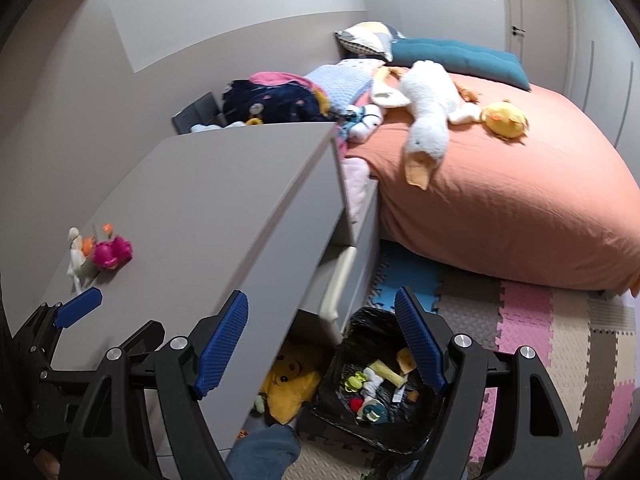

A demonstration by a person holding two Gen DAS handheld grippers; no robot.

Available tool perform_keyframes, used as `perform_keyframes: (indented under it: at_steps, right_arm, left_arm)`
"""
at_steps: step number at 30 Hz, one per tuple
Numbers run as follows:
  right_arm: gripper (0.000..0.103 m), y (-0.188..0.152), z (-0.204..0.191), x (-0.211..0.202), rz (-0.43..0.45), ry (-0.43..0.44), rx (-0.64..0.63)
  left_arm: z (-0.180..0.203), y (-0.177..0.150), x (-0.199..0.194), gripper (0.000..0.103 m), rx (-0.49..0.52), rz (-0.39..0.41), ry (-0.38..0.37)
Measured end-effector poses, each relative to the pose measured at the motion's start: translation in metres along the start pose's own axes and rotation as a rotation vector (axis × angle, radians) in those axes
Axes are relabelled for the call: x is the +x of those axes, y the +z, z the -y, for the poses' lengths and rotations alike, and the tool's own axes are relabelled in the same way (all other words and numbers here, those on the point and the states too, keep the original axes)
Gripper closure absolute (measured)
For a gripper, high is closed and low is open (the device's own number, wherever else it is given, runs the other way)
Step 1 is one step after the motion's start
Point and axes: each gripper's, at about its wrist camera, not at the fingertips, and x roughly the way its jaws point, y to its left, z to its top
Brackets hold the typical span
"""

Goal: Collect trash
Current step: 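Move both tools back over the table toward the pink plush and white foam figure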

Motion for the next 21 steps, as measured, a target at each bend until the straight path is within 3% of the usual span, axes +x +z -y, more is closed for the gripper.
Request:
perform_keyframes:
  at_steps: [21]
  right_arm:
    - [0.027, 0.007, -0.121, 0.035, -0.040, 0.133, -0.209]
  left_arm:
    - [-0.112, -0.023, -0.020, 0.007, -0.170, 0.009, 0.153]
